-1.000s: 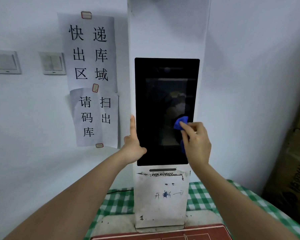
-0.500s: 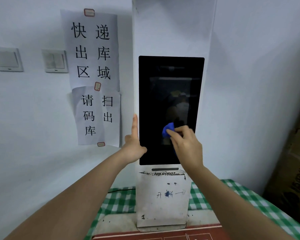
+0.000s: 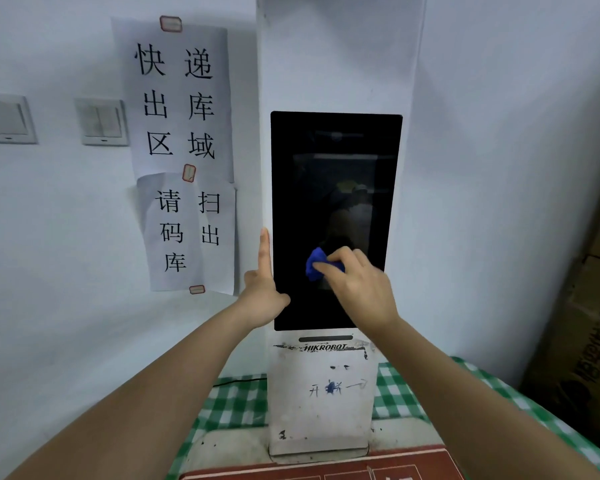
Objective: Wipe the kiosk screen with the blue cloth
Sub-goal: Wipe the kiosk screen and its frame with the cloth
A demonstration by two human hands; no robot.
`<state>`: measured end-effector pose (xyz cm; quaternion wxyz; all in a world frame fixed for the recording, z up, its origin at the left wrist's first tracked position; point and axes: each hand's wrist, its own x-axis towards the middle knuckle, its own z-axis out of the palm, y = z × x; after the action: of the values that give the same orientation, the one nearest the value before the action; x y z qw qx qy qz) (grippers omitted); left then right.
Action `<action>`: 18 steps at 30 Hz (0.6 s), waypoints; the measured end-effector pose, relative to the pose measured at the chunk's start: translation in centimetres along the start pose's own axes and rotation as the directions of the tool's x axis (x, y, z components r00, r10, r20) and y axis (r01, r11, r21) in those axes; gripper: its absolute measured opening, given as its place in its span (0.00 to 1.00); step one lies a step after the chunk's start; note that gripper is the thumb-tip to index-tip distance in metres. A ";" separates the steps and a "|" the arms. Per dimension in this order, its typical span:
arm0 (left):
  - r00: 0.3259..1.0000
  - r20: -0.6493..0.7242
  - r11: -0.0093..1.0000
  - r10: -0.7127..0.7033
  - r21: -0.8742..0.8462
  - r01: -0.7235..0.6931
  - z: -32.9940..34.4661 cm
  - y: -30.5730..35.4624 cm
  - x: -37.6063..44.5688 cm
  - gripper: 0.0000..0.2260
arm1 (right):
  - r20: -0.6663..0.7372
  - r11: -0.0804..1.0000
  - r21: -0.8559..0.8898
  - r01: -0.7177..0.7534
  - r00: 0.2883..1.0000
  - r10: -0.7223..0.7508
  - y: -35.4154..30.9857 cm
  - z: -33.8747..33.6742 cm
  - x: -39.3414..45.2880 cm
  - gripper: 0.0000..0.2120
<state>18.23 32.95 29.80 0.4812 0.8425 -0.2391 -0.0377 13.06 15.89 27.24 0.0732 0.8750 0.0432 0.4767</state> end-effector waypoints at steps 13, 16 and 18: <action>0.999 0.037 1.000 -0.001 -0.018 0.002 -0.3 0.0 -0.1 0.50 | -0.022 0.995 -0.069 0.073 0.997 -0.075 -0.7 0.4 0.4 0.21; 0.999 0.046 1.000 -0.005 -0.024 0.007 -0.4 0.0 -0.1 0.50 | -0.135 0.987 0.057 -0.149 0.979 0.156 -0.8 -0.5 1.9 0.17; 0.999 0.051 1.000 -0.003 -0.023 0.004 -0.4 0.0 -0.1 0.51 | -0.194 0.952 0.165 -0.259 0.938 0.288 -1.8 -0.4 2.5 0.16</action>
<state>18.32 33.30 29.97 0.4847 0.8360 -0.2493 -0.0629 14.06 18.03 29.22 -0.0594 0.8185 -0.0387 0.5702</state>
